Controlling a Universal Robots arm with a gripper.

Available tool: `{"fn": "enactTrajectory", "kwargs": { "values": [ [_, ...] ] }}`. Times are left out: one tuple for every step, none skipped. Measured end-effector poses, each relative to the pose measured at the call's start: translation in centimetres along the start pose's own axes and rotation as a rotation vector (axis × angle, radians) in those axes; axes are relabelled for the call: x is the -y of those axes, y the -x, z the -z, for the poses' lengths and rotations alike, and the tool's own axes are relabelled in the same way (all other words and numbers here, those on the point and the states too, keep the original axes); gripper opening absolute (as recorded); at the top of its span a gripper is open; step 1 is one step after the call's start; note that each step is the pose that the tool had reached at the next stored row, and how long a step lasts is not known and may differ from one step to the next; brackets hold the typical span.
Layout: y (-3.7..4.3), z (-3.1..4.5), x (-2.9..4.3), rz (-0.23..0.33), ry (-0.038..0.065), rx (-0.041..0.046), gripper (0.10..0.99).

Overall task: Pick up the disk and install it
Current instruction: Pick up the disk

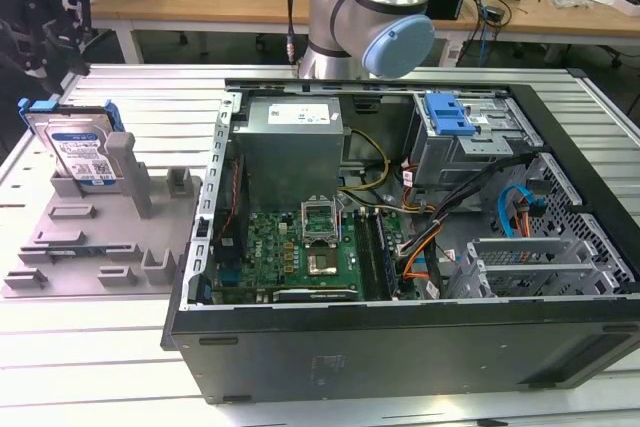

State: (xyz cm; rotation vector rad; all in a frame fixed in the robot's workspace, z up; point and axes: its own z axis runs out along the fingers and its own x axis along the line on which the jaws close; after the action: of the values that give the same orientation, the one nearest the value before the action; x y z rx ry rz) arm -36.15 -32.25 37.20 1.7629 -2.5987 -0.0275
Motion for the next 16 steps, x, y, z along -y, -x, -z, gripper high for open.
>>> {"fn": "enactTrajectory", "kwargs": {
  "values": [
    [0.0,-0.01,0.0,0.019,0.0,-0.0003,0.482],
    [0.0,-0.02,0.0,0.038,0.0,-0.0006,0.482],
    [0.0,-0.04,0.0,0.067,0.001,-0.001,0.482],
    [0.0,-0.05,0.0,0.084,0.001,-0.0013,0.482],
    [0.0,-0.07,0.0,0.104,0.001,-0.0016,0.482],
    [0.01,-0.1,0.0,0.132,0.001,-0.002,0.482],
    [0.01,-0.11,0.0,0.152,0.001,-0.0023,0.482],
    [0.02,-0.13,-0.01,0.173,0.001,-0.003,0.482],
    [0.06,-0.13,-0.03,0.197,0.001,-0.0062,0.482],
    [0.07,-0.13,-0.05,0.218,0.0,-0.0098,0.482],
    [0.06,-0.13,-0.09,0.224,0.0,-0.01,0.482],
    [0.06,-0.13,-0.12,0.227,0.0,-0.01,0.482],
    [0.09,-0.14,-0.17,0.232,0.0,-0.0102,0.482],
    [0.1,-0.17,-0.28,0.235,-0.001,-0.0101,0.482],
    [0.09,-0.19,-0.4,0.236,-0.001,-0.0098,0.482],
    [0.04,-0.28,-0.65,0.24,-0.001,-0.0099,0.482]
  ]
}}
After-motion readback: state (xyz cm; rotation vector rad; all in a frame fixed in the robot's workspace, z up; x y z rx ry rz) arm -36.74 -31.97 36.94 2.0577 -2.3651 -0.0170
